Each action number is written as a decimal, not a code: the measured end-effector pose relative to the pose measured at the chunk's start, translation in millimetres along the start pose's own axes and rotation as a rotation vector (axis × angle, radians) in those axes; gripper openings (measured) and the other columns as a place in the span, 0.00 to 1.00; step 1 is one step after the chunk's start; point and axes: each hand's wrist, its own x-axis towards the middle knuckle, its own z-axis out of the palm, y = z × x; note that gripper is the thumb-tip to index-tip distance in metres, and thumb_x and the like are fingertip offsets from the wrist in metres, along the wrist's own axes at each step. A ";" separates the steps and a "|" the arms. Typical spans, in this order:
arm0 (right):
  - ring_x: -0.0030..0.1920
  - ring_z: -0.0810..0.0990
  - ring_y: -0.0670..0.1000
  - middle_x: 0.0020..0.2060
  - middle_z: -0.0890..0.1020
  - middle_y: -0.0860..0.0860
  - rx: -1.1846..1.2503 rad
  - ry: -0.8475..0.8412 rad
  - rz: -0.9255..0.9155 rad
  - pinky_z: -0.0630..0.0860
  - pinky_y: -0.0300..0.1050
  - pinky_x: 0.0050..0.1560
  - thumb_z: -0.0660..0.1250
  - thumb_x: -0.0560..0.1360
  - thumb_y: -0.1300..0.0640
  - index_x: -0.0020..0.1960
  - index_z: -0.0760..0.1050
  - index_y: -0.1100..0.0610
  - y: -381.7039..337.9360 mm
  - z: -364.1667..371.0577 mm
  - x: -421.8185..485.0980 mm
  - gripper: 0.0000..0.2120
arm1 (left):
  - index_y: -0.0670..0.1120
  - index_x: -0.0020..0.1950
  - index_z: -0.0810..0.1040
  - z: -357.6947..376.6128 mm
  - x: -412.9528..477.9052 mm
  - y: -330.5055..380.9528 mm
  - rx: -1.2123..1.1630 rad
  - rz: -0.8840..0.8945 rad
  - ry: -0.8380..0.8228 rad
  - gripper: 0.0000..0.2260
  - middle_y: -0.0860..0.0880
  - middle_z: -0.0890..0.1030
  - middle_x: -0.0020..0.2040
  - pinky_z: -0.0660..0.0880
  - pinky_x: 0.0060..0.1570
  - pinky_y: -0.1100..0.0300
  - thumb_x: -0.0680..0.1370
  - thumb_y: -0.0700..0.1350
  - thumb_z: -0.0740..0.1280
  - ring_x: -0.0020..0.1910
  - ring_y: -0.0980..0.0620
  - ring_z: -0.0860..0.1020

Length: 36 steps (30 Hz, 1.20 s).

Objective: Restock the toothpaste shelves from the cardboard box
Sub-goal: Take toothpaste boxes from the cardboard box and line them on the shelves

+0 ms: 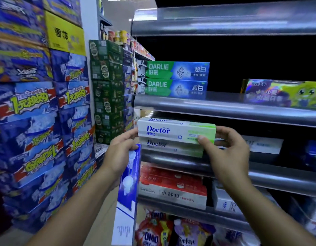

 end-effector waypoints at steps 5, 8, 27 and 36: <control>0.43 0.80 0.36 0.42 0.81 0.37 -0.257 -0.007 0.024 0.73 0.32 0.39 0.76 0.73 0.47 0.55 0.81 0.48 11.5 16.4 24.8 0.13 | 0.46 0.59 0.84 4.0 28.1 1.8 0.074 -0.057 -0.011 0.22 0.46 0.88 0.52 0.79 0.36 0.66 0.77 0.30 0.56 0.47 0.47 0.86; 0.38 0.77 0.42 0.35 0.76 0.35 -0.412 -0.042 0.059 0.71 0.40 0.35 0.73 0.74 0.42 0.50 0.79 0.46 23.1 20.6 23.6 0.10 | 0.46 0.57 0.85 5.7 36.1 1.7 0.127 -0.086 -0.021 0.22 0.47 0.88 0.51 0.82 0.45 0.59 0.74 0.32 0.57 0.50 0.45 0.86; 0.64 0.75 0.46 0.69 0.72 0.41 -0.683 -0.669 -0.629 0.74 0.38 0.55 0.68 0.71 0.29 0.72 0.68 0.44 -11.9 -55.2 -121.1 0.35 | 0.45 0.42 0.81 18.2 -7.1 -22.6 0.048 -0.175 0.266 0.07 0.46 0.82 0.35 0.74 0.33 0.58 0.77 0.35 0.68 0.33 0.49 0.80; 0.48 0.86 0.46 0.49 0.87 0.46 0.084 -0.280 -0.021 0.80 0.37 0.47 0.77 0.70 0.59 0.54 0.84 0.49 -0.5 -109.2 -99.6 0.14 | 0.45 0.49 0.81 60.3 -39.2 -34.4 0.143 -0.326 0.002 0.14 0.44 0.83 0.41 0.72 0.32 0.56 0.82 0.56 0.67 0.31 0.50 0.75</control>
